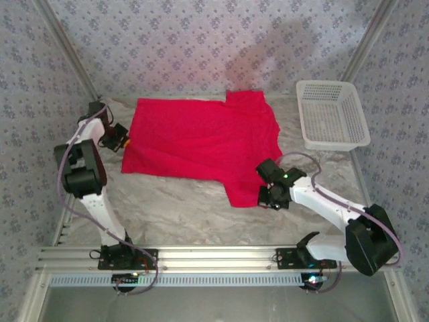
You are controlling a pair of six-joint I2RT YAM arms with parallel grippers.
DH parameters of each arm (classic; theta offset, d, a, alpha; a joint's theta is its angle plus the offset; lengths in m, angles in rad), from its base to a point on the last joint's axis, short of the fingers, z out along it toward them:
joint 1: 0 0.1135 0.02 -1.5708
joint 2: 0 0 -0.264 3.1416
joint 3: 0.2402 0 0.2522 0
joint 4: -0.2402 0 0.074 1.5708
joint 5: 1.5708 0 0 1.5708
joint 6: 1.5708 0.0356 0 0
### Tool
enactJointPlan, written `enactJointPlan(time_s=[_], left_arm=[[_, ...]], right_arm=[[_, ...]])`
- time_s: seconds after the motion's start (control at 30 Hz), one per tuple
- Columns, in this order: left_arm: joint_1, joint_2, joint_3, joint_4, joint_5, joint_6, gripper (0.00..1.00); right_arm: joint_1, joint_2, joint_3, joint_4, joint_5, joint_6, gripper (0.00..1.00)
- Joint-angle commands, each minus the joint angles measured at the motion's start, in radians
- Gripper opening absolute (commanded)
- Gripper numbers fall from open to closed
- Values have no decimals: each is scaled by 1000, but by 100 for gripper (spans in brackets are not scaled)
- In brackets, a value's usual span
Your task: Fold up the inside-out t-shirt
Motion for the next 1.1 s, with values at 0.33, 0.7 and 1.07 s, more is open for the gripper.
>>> enactJointPlan(time_s=[0.33,0.7,1.07], left_arm=[[75,-222,-272,7,-58,28,35],[25,-155,-295,28,-53,49,33],[10,-129,-251,-14,-122,55,21]], right_arm=[[-19,88,66,5,-37,-89,0],[-28,110,68,31,-51,-115,0],[-29,106,67,32,-60,-116,0]])
